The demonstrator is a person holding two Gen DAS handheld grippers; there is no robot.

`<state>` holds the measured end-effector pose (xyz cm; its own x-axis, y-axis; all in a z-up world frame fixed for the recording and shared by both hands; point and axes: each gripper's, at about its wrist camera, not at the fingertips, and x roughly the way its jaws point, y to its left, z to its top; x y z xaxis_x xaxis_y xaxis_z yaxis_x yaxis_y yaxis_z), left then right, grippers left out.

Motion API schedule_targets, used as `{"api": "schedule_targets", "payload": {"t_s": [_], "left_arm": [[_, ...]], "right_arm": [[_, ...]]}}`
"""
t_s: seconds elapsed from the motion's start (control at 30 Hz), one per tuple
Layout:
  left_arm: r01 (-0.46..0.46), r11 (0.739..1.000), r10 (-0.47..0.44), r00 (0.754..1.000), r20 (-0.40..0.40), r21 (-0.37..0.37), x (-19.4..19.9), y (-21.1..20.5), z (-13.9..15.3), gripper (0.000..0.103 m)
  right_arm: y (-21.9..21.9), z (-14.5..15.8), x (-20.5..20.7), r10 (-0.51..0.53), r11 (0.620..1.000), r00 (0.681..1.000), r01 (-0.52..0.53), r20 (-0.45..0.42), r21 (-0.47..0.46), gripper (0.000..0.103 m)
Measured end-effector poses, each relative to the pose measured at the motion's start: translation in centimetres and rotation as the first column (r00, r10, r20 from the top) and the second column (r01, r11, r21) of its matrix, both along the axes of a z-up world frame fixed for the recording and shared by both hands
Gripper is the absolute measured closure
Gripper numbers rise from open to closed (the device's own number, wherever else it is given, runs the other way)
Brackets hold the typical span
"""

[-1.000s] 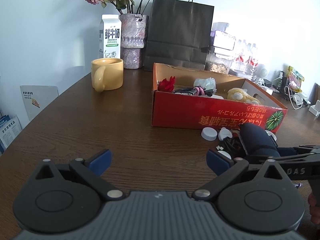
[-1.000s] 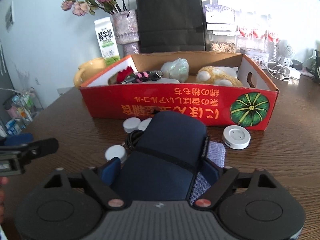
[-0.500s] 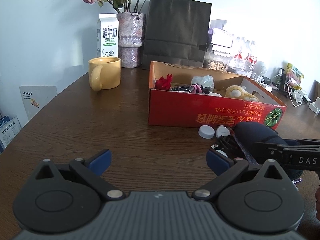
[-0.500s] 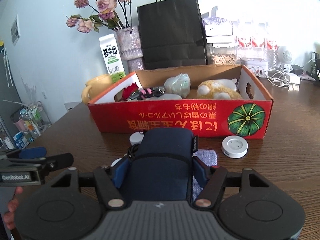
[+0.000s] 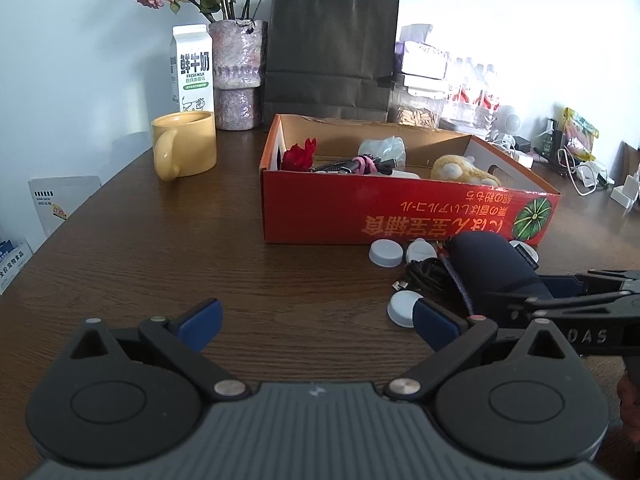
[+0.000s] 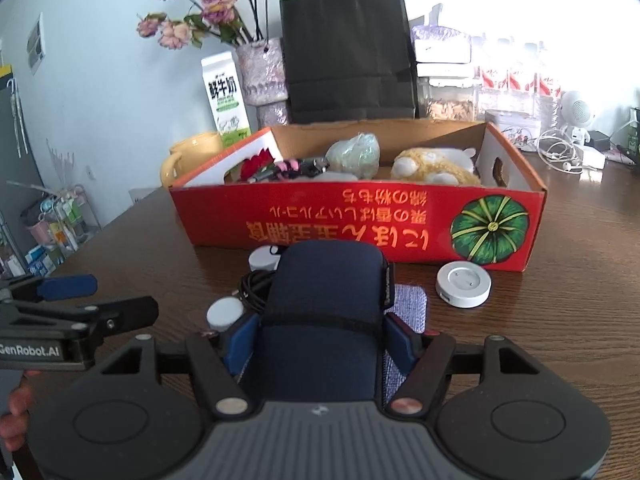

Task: Organize objects
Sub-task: 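Grasp the navy zip pouch with the right tool while the left tool grasps a white bottle cap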

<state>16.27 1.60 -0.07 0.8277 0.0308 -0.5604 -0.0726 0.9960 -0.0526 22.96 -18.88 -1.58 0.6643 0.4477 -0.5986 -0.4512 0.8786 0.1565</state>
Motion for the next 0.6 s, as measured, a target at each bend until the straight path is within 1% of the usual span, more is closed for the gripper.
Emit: {"api": "schedule_targets", "payload": {"t_s": [0.03,0.07,0.1,0.17,0.27,0.43,0.6], "left_arm": [[0.001,1.000,-0.001,1.000,-0.001,0.001,0.0,0.0,0.0,0.000],[0.003,1.000,-0.003,1.000,-0.002,0.002,0.1,-0.1,-0.1,0.000],[0.005,1.000,-0.005,1.000,-0.004,0.003,0.1,-0.2,-0.1,0.000],[0.006,1.000,-0.006,1.000,-0.008,0.007,0.2,-0.3,-0.2,0.000],[0.008,1.000,-0.008,1.000,-0.017,0.013,0.5,-0.5,-0.4,0.000],[0.025,0.999,-0.024,0.999,-0.033,0.025,1.2,-1.3,-0.8,0.000],[0.048,0.998,-0.045,0.998,-0.052,0.046,2.3,-2.7,-1.3,0.000]], "right_arm": [[0.1,-0.2,0.1,0.005,1.000,1.000,-0.005,-0.009,-0.006,0.032],[0.2,-0.3,0.0,0.002,1.000,1.000,-0.002,0.002,-0.008,0.033],[0.1,-0.3,-0.1,0.001,1.000,1.000,-0.001,0.009,-0.004,0.035],[-0.1,-0.2,-0.2,-0.001,1.000,1.000,0.001,0.017,0.010,0.038],[-0.6,0.1,-0.4,-0.004,0.999,0.999,0.003,0.039,0.039,0.040],[-1.8,0.9,-0.8,-0.008,0.997,0.996,0.000,0.090,0.082,0.040],[-3.2,1.0,-0.4,-0.030,0.996,0.994,0.022,0.105,0.082,0.040]]}}
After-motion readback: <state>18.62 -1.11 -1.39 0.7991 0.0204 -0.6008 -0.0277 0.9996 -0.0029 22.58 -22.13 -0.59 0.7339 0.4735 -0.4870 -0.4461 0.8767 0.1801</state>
